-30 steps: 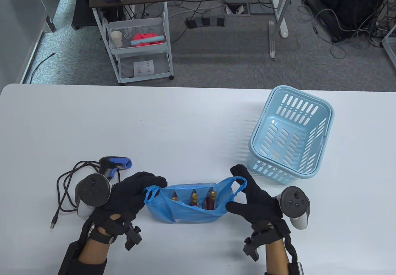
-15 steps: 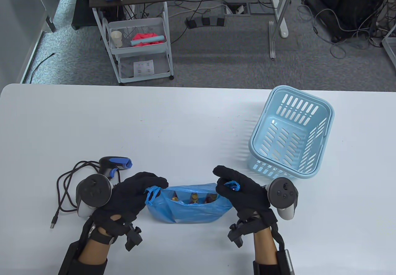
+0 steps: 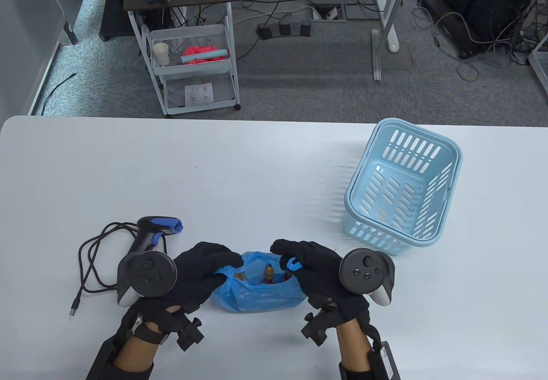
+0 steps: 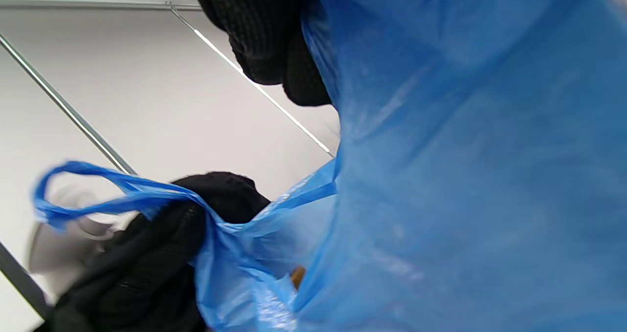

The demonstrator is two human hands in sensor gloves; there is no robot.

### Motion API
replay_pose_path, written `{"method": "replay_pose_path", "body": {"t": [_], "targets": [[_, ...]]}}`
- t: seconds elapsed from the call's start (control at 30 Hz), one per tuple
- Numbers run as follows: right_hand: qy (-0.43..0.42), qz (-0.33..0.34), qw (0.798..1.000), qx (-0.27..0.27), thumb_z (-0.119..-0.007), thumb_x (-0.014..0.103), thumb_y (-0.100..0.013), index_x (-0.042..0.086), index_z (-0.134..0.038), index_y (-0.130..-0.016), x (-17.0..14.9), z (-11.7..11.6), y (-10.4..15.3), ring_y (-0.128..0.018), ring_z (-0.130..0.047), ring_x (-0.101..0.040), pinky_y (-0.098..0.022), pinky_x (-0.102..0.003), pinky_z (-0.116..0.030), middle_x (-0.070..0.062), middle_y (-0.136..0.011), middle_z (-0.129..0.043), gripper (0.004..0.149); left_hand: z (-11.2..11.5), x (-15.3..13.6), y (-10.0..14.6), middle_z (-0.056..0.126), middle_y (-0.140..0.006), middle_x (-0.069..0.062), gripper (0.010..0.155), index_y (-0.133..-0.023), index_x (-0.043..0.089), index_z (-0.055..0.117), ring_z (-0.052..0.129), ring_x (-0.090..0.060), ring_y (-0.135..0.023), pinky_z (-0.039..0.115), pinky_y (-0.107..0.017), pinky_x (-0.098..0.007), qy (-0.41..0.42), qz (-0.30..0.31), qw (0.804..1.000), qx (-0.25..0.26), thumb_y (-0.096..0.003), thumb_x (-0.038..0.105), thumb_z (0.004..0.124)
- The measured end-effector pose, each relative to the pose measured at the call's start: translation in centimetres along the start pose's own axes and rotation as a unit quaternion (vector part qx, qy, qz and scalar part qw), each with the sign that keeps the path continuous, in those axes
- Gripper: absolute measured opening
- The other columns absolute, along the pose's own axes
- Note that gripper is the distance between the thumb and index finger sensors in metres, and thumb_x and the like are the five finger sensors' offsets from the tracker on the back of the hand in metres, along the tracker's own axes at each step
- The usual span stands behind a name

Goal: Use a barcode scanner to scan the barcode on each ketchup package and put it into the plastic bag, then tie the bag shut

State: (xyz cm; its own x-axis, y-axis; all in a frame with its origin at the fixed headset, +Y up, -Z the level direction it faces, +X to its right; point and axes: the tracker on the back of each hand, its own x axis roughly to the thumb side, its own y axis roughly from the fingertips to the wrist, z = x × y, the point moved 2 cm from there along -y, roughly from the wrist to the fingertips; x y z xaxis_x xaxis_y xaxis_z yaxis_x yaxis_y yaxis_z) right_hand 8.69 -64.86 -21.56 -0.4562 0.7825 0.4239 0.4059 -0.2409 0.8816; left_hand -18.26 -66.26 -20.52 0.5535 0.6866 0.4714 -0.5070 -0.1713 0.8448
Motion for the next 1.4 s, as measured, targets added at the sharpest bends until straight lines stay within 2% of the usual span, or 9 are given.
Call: {"method": "replay_pose_path", "body": {"t": [0.2,0.37,0.63,0.83,1.07,1.2,1.4], "targets": [[0.083,0.0,0.996,-0.026,-0.074,0.027,-0.056,0.016,-0.07,-0.099,1.2,-1.5,-0.2,-0.07,-0.083,-0.037,-0.064,-0.061,-0.063,-0.008,-0.065,-0.087,0.045,1.5,2.0,-0.1,0.08,-0.093,-0.002,0.045,-0.091,0.026,0.084,0.083,-0.037,-0.089,0.062,-0.074,-0.061,-0.095,0.008,0.995,-0.013,-0.0522,0.045,0.07],[0.165,0.003,0.986,-0.014,-0.076,0.029,-0.055,0.012,-0.061,-0.105,2.5,-3.2,-0.3,-0.069,-0.081,-0.037,-0.064,-0.062,-0.062,-0.008,-0.066,-0.083,0.055,2.5,3.0,-0.1,0.081,-0.092,0.0,0.044,-0.083,0.023,0.088,0.083,-0.037,-0.088,0.063,-0.073,-0.06,-0.172,0.007,0.985,-0.003,-0.0514,0.048,0.07],[0.232,0.021,0.971,0.059,-0.077,0.025,-0.054,0.01,-0.05,-0.11,3.8,-5.3,-0.5,-0.076,-0.076,-0.04,-0.067,-0.064,-0.057,-0.011,-0.075,-0.078,0.063,2.9,3.3,-0.1,0.08,-0.093,-0.001,0.043,-0.08,0.022,0.089,0.082,-0.037,-0.089,0.063,-0.073,-0.06,-0.207,-0.003,0.978,0.011,-0.0517,0.048,0.069],[0.239,0.032,0.964,0.116,-0.08,0.022,-0.052,0.008,-0.038,-0.113,4.0,-6.3,-0.5,-0.081,-0.07,-0.042,-0.07,-0.065,-0.053,-0.012,-0.084,-0.071,0.075,2.7,3.2,-0.1,0.078,-0.095,-0.001,0.043,-0.078,0.021,0.089,0.08,-0.038,-0.091,0.063,-0.072,-0.06,-0.206,-0.011,0.978,0.019,-0.0518,0.048,0.069],[0.201,0.049,0.966,0.156,-0.084,0.034,-0.05,0.008,-0.031,-0.114,4.0,-6.6,-0.5,-0.086,-0.064,-0.044,-0.072,-0.066,-0.048,-0.015,-0.09,-0.067,0.088,2.8,3.3,-0.2,0.078,-0.094,-0.002,0.043,-0.078,0.021,0.09,0.08,-0.038,-0.091,0.063,-0.072,-0.06,-0.215,-0.015,0.976,0.021,-0.0517,0.049,0.069],[0.148,0.053,0.976,0.15,-0.074,0.044,-0.054,0.009,-0.038,-0.114,3.8,-6.4,-0.5,-0.086,-0.063,-0.046,-0.072,-0.067,-0.047,-0.017,-0.09,-0.068,0.078,2.9,3.4,-0.3,0.079,-0.094,-0.002,0.043,-0.078,0.021,0.09,0.081,-0.038,-0.09,0.064,-0.072,-0.06,-0.222,-0.014,0.975,0.021,-0.0514,0.049,0.069],[0.135,0.054,0.982,0.12,-0.061,0.043,-0.058,0.01,-0.047,-0.112,3.5,-6.1,-0.5,-0.083,-0.068,-0.045,-0.07,-0.066,-0.051,-0.016,-0.086,-0.073,0.065,2.9,3.4,-0.2,0.078,-0.095,-0.002,0.046,-0.082,0.023,0.088,0.08,-0.038,-0.091,0.064,-0.072,-0.059,-0.218,-0.012,0.976,0.02,-0.0504,0.051,0.071]]}}
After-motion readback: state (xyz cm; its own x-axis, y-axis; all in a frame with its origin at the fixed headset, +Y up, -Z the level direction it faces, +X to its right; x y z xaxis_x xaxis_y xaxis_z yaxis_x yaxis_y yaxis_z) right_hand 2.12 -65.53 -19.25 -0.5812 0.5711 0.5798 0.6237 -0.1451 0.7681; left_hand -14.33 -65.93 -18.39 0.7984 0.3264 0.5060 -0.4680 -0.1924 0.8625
